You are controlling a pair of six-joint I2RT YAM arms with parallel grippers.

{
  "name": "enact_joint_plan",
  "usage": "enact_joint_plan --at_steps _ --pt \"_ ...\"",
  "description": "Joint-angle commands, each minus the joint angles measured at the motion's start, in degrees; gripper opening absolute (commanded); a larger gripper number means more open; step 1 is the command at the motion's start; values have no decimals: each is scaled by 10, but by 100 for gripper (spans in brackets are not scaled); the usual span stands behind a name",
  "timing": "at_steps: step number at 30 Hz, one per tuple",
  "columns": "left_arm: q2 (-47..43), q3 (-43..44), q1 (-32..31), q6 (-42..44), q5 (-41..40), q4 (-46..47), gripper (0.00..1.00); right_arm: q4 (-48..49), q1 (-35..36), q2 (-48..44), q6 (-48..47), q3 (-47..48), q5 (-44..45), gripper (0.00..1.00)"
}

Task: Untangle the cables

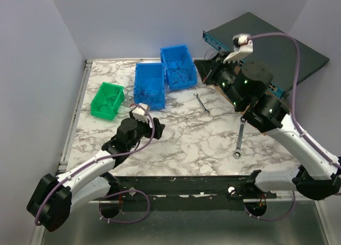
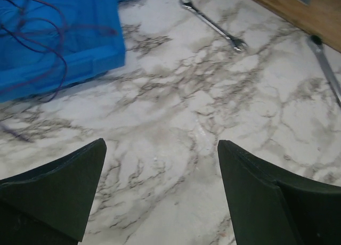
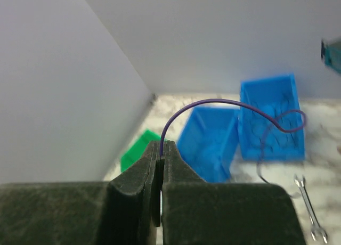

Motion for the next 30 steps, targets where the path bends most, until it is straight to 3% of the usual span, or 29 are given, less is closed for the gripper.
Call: enact_joint_plan --at_steps 1,6,10,14,18,22,26,30 --pt "-3 31 0 -28 -198 -105 89 32 0 -75 66 -182 0 1" --pt "-9 26 1 -45 -234 -117 92 26 1 -174 140 -390 16 1" --pt "9 38 2 -60 -252 -138 93 -23 1 -276 181 -482 50 1" --pt "51 66 8 -71 -243 -161 94 -85 0 -358 190 -515 85 1" --pt "119 109 8 -59 -188 -179 93 -132 1 -372 187 -517 111 1" --pt "198 157 8 -45 -140 -211 83 -178 0 -345 218 -507 140 1" --pt "237 175 8 -51 -121 -214 72 -158 0 -343 233 -537 139 1" --pt "286 208 8 -54 -103 -244 67 -147 0 -338 226 -549 155 1"
